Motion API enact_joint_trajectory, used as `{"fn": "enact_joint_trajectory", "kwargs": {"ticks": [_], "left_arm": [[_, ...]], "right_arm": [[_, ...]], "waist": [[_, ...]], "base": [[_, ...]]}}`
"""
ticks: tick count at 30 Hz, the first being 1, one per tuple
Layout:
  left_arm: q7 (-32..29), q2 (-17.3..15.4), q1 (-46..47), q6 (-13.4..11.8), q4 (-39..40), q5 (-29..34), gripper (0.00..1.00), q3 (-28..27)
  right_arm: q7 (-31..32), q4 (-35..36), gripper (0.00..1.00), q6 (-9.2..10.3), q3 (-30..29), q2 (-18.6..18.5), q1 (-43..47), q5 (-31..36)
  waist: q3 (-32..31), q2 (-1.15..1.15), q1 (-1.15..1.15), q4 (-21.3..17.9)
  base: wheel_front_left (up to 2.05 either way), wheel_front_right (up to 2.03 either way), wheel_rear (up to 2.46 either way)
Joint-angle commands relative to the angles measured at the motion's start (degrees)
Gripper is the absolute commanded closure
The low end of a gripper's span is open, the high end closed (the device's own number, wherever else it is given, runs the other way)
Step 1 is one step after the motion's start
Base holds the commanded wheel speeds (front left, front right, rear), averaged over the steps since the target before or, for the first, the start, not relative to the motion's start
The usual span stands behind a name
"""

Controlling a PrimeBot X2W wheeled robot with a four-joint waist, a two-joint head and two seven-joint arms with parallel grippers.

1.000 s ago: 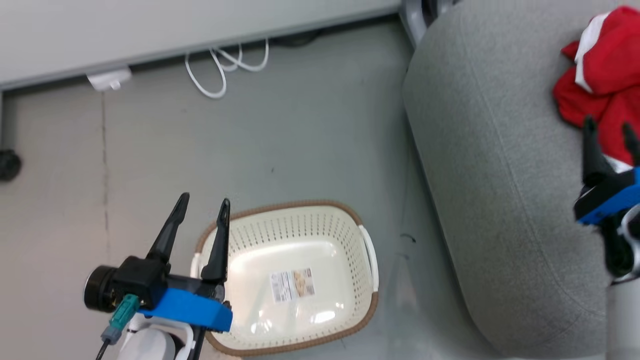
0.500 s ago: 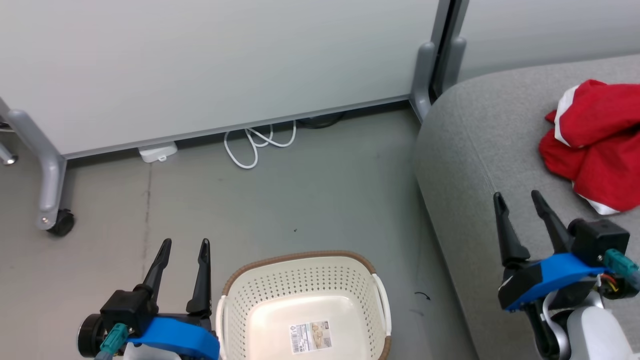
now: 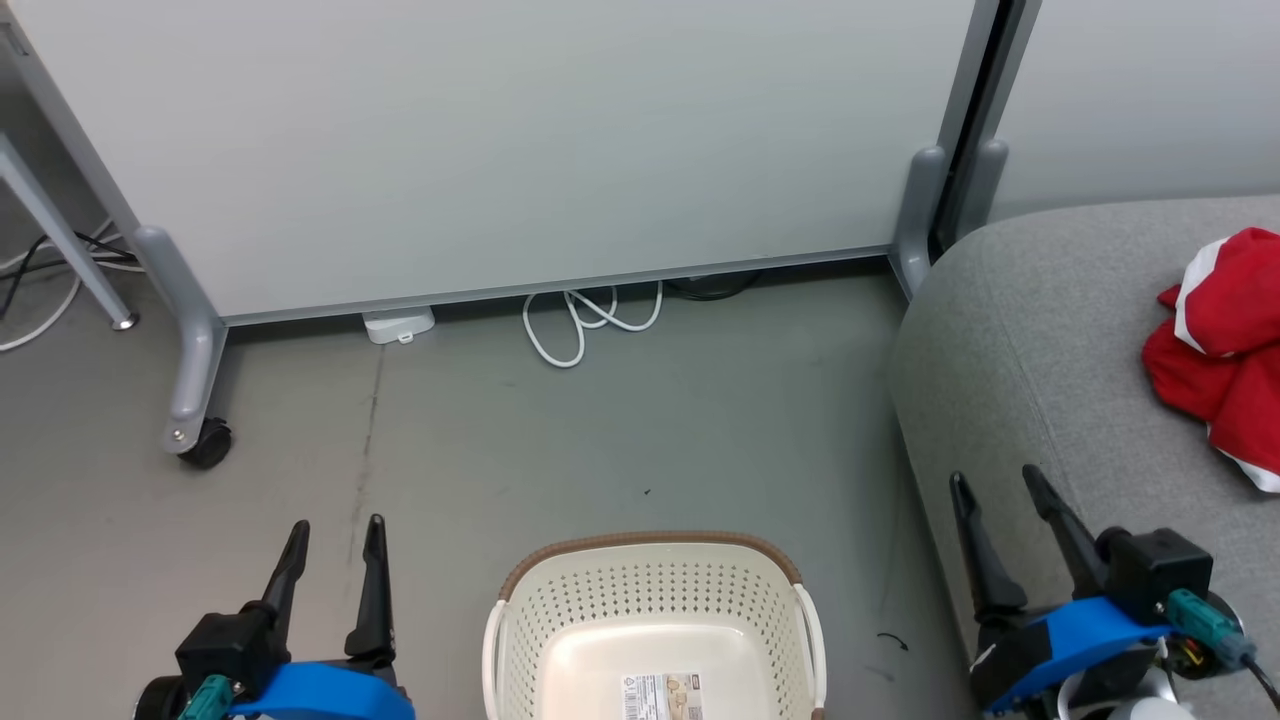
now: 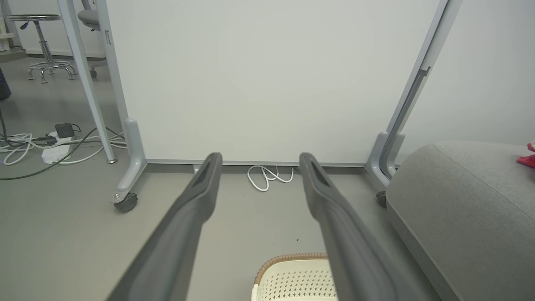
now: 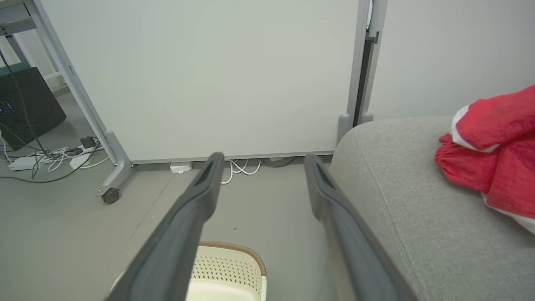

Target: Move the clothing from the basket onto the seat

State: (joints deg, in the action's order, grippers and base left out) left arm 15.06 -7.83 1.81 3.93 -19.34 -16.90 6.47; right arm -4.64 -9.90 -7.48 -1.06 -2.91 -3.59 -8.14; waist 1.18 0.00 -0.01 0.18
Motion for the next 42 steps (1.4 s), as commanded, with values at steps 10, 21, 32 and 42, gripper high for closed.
{"fn": "enact_joint_trajectory", "kwargs": {"ticks": [10, 21, 32, 42], "left_arm": [[0.15, -0.14, -0.23, 1.14, -1.58, 0.73, 0.0, -2.6], [0.16, 0.22, 0.46, 2.05, -2.33, 0.51, 0.0, -2.98], [0.16, 0.19, 0.59, 2.67, -2.82, 0.86, 0.0, -3.16], [-0.45, 1.32, -1.87, 2.62, -5.6, 0.51, 1.0, -2.62]], "right_arm": [[-0.58, -1.26, 0.0, -0.03, 0.2, 0.02, 2.72, -0.65], [-0.62, -2.17, 0.0, -0.03, 0.12, 0.02, 2.92, -2.39], [-1.48, -3.13, 0.0, -0.03, 0.56, 0.02, 2.12, -3.17], [-0.87, -6.06, 1.0, 0.0, 0.71, 0.09, 2.92, -2.91]], "waist": [[-1.09, 0.0, 0.01, 0.46], [-0.65, 0.0, 0.01, 0.08], [-0.22, 0.0, 0.01, 0.2], [-0.17, 0.0, 0.02, 0.18]], "base": [[0.0, 0.0, 0.0], [0.0, 0.0, 0.0], [0.0, 0.0, 0.0], [0.0, 0.0, 0.0]]}}
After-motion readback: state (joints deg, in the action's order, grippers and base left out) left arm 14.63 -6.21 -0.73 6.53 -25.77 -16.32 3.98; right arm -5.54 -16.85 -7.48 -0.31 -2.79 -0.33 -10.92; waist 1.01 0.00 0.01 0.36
